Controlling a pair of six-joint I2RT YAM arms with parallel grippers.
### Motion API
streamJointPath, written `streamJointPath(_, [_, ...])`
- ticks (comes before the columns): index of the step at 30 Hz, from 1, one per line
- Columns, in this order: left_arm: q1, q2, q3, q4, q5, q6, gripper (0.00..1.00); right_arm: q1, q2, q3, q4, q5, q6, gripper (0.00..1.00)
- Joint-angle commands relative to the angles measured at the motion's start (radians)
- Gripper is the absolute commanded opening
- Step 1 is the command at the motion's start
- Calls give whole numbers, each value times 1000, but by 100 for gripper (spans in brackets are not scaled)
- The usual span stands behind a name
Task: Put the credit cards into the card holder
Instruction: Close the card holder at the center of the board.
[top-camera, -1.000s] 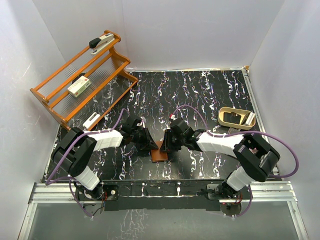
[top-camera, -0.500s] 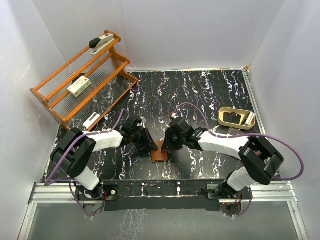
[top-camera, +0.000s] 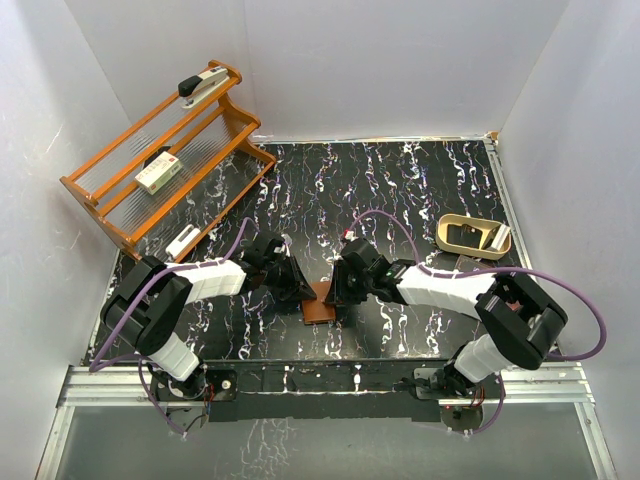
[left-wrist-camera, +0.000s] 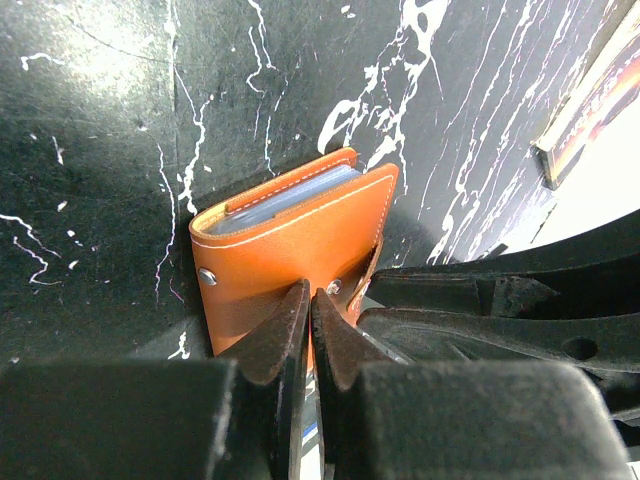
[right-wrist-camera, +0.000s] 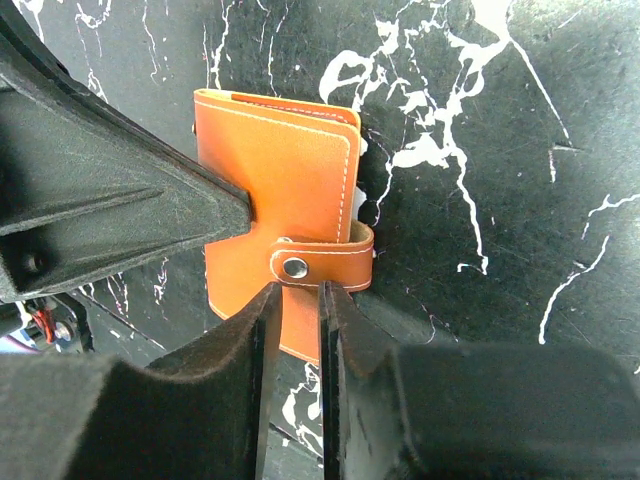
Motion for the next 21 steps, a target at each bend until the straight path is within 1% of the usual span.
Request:
streamJointPath(1, [-12,-6,-18,-58,-15,11,5,6,8,10,64,10,0,19])
streamJointPath(9, [-23,-2,-15,-50,-10,10,5,10,39,25,81,-8,-6,15])
streamJointPath(21, [-26,4,-8,-57,-10,16,5,12,59,46,88,-33,-30,14])
